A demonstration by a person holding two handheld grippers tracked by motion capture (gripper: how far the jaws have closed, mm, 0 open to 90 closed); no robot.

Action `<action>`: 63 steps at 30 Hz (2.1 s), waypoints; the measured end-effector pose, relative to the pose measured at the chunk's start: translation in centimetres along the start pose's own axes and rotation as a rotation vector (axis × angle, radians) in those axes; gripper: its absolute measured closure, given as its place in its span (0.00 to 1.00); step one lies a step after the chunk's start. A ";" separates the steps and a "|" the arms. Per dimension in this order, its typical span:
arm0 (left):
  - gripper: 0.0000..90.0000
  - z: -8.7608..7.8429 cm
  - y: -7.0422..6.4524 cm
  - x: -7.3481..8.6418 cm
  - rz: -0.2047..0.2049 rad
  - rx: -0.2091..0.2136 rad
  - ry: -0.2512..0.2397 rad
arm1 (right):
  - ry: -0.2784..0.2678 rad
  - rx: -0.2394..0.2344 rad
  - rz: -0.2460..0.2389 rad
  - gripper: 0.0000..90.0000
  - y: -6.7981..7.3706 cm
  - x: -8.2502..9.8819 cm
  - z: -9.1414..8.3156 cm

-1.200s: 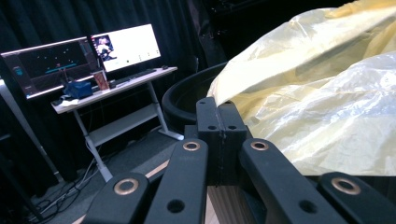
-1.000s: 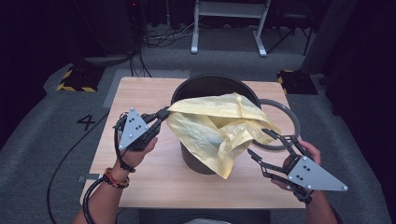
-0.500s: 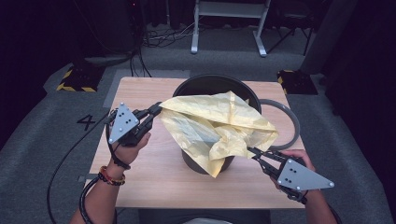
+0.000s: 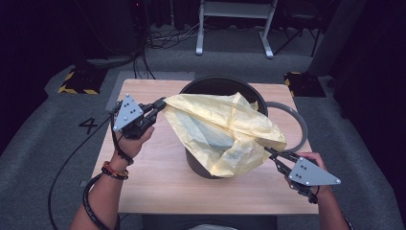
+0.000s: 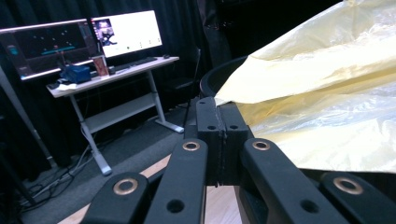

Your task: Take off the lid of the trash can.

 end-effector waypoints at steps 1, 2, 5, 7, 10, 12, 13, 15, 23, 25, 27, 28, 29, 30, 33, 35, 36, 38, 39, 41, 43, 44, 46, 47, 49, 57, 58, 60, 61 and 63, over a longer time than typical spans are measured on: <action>0.99 0.2 0.2 0.2 -0.003 0.000 0.001 | 0.006 0.010 0.007 1.00 -0.2 0.3 0.2; 0.99 0.3 0.2 0.3 -0.009 0.003 0.000 | 0.011 0.028 0.017 1.00 -0.5 0.6 0.4; 0.99 0.6 0.1 0.7 -0.010 0.002 0.003 | 0.009 0.039 0.050 0.92 -0.8 0.7 0.7; 1.00 0.6 0.0 0.8 -0.006 -0.004 0.007 | -0.003 0.041 0.083 0.76 -0.9 0.4 0.6; 1.00 0.6 0.1 0.9 -0.005 -0.014 0.005 | -0.074 0.014 0.115 0.65 -0.7 -1.0 -0.3; 1.00 0.5 0.1 0.8 -0.005 -0.019 0.004 | -0.111 0.013 0.114 0.60 -0.8 -2.2 -1.2; 1.00 0.5 0.1 0.8 -0.007 -0.022 0.001 | -0.134 0.006 0.125 0.57 -0.8 -2.8 -1.6; 1.00 0.4 0.1 0.7 -0.004 -0.028 -0.001 | -0.174 -0.015 0.137 0.51 -0.9 -3.9 -2.3; 1.00 0.3 0.1 0.6 0.000 -0.034 -0.006 | -0.287 -0.006 0.224 0.49 -2.7 -6.4 -4.6; 1.00 0.3 0.1 0.6 0.003 -0.036 -0.009 | -0.309 0.006 0.243 0.49 -3.4 -6.6 -5.0; 1.00 0.3 0.1 0.6 0.003 -0.035 -0.009 | -0.328 -0.002 0.257 0.49 -3.7 -6.8 -5.5; 1.00 0.3 0.1 0.6 0.005 -0.036 -0.008 | -0.327 0.008 0.253 0.49 -4.0 -6.8 -5.6; 1.00 0.3 0.1 0.6 0.004 -0.036 -0.008 | -0.327 0.016 0.265 0.49 -4.2 -6.7 -5.6; 1.00 0.3 0.1 0.6 0.005 -0.037 -0.009 | -0.315 0.043 0.269 0.49 -4.6 -6.6 -5.4; 1.00 0.4 0.2 0.6 0.001 -0.037 -0.011 | -0.270 0.092 0.263 0.49 -5.4 -6.1 -4.6; 1.00 0.5 0.3 0.6 0.005 -0.039 -0.008 | -0.208 0.133 0.252 0.46 -5.9 -5.5 -3.6; 0.99 0.5 0.4 0.6 0.003 -0.037 -0.007 | -0.171 0.151 0.250 0.45 -6.2 -5.2 -3.0; 0.99 0.6 0.6 0.5 -0.001 -0.040 -0.010 | -0.123 0.161 0.246 0.44 -6.5 -4.7 -1.8; 0.99 0.6 0.6 0.5 -0.005 -0.037 -0.012 | -0.082 0.158 0.260 0.46 -6.6 -4.3 -1.1; 0.98 0.8 0.7 0.5 -0.003 -0.038 -0.006 | -0.031 0.166 0.258 0.55 -6.9 -3.6 0.4; 0.98 0.9 0.8 0.5 0.001 -0.037 0.002 | 0.010 0.143 0.277 0.71 -7.1 -2.9 1.6; 0.98 1.0 0.9 0.6 0.003 -0.039 0.011 | 0.016 0.131 0.289 0.81 -7.2 -2.7 2.0; 0.98 1.2 1.1 0.7 -0.002 -0.036 0.018 | 0.031 0.113 0.317 0.94 -7.4 -2.2 2.8; 0.98 1.4 1.3 0.8 -0.008 -0.035 0.024 | 0.045 0.115 0.335 0.98 -7.5 -1.9 3.2; 0.98 1.7 1.6 1.1 -0.015 -0.035 0.032 | 0.069 0.106 0.375 0.99 -7.7 -1.3 3.9; 0.99 3.6 2.8 2.7 -0.069 -0.019 0.077 | 0.154 0.119 0.466 1.00 -8.1 1.6 6.6; 1.00 3.9 2.9 2.9 -0.075 -0.017 0.082 | 0.156 0.117 0.481 1.00 -8.1 1.9 7.0; 1.00 4.4 2.9 3.3 -0.090 0.002 0.084 | 0.153 0.100 0.513 1.00 -7.9 2.3 7.7; 1.00 4.6 2.8 3.5 -0.096 0.008 0.089 | 0.154 0.094 0.524 1.00 -7.7 2.5 8.1; 1.00 5.0 2.7 3.9 -0.121 0.031 0.090 | 0.149 0.086 0.527 1.00 -7.5 2.7 8.6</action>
Point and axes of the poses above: each handheld gripper's, and its own axes: z roughly forward along the jaws, x roughly out of its underside, y roughly to its left, the point moved 9 cm from there along z, roughly forward along the jaws, and after that the axes turned 15 degrees about x, right-handed, at the moved point
